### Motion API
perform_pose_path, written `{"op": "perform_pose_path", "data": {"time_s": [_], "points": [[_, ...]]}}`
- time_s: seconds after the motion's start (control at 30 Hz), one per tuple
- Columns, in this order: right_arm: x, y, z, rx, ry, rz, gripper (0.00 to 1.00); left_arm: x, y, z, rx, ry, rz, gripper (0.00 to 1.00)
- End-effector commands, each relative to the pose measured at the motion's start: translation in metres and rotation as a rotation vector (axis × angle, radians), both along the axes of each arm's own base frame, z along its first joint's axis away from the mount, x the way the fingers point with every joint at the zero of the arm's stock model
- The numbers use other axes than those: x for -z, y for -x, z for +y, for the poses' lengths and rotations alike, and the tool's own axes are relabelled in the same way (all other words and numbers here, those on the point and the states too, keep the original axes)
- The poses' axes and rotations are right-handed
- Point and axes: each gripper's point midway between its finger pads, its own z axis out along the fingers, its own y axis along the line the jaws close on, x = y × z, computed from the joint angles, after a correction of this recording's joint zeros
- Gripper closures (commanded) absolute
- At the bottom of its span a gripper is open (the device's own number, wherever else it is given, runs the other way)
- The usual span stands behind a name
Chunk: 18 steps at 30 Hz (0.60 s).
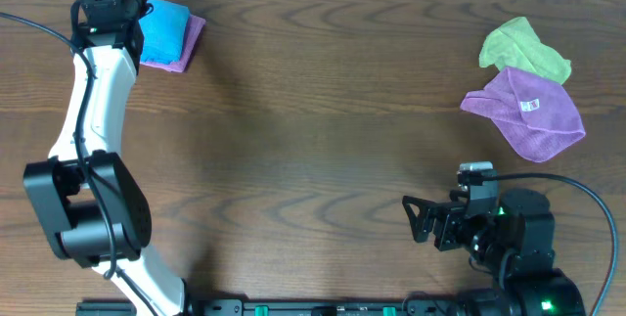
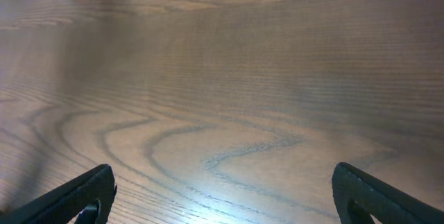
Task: Fold the cloth
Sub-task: 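Carry the green square left and lower it onto the blue cloth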
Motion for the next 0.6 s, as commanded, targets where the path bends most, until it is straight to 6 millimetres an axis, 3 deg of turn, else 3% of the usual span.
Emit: {"op": "perform_pose_path", "data": {"time_s": [0.0,0.3,0.57], "points": [[0.002,0.0,-0.002,0.019,-0.008,0.008,0.01,0.01,-0.012,0.02,-0.036,-0.038,-0.008,0.94],[0.002,0.0,-0.002,0.019,-0.008,0.008,0.01,0.039,-0.022,0.057,-0.091,-0.038,-0.007,0.94],[0.002,0.0,-0.002,0.019,-0.008,0.008,0.01,0.063,-0.032,0.058,-0.067,-0.028,-0.005,0.94]]}}
